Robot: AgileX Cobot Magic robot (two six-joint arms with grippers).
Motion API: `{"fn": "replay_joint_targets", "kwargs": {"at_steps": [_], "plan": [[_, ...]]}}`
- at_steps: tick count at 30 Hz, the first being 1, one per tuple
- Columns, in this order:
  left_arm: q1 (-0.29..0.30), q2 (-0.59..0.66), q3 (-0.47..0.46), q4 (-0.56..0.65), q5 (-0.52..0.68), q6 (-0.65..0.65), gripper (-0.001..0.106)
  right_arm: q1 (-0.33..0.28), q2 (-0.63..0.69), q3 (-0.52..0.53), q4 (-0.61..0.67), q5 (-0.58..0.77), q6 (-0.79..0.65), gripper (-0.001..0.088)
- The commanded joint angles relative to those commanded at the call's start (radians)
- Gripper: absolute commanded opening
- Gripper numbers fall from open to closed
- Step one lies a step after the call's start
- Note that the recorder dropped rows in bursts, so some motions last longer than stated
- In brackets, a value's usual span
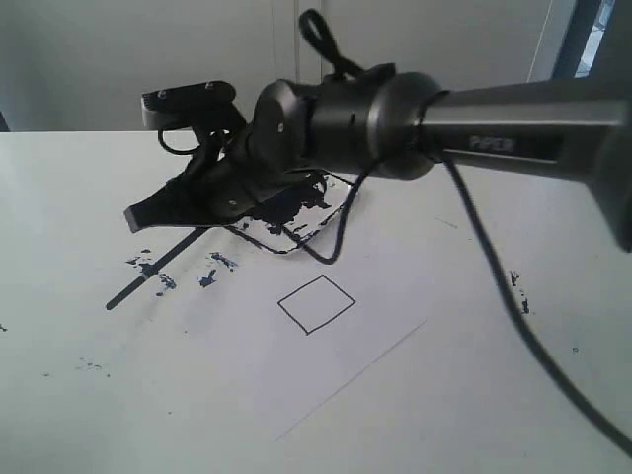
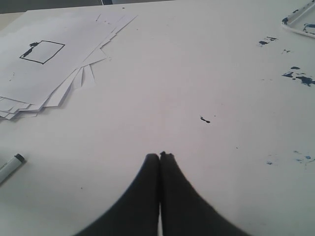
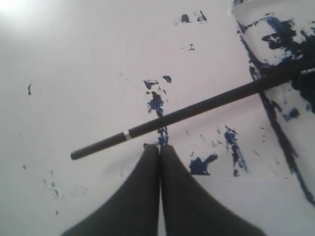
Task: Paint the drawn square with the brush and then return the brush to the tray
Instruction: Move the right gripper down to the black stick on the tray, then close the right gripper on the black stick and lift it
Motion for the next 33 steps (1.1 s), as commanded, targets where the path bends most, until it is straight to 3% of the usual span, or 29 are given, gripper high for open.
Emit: {"fn": "replay_joint_targets", "kwargs": {"at_steps": [2, 7, 9, 14, 18, 33], "plan": [[0.0, 0.0, 0.0, 0.0, 0.0, 0.0, 0.0, 0.01, 0.034, -0.026, -0.039, 0.0, 0.074, 0.0178], [0.0, 0.0, 0.0, 0.0, 0.0, 0.0, 0.0, 0.02, 0.109, -0.11, -0.157, 0.0, 0.332, 0.057], [0.0, 0.0, 0.0, 0.0, 0.0, 0.0, 0.0, 0.023, 0.14, -0.134, -0.222, 0.0, 0.46, 0.0644], [0.0, 0.0, 0.0, 0.0, 0.0, 0.0, 0.0, 0.032, 0.211, -0.177, -0.394, 0.01, 0.718, 0.0613], [0.0, 0.0, 0.0, 0.0, 0.0, 0.0, 0.0, 0.044, 0.253, -0.205, -0.497, 0.003, 0.845, 0.0581], [0.0, 0.0, 0.0, 0.0, 0.0, 0.0, 0.0, 0.073, 0.345, -0.323, -0.519, 0.007, 0.918, 0.0544]]}}
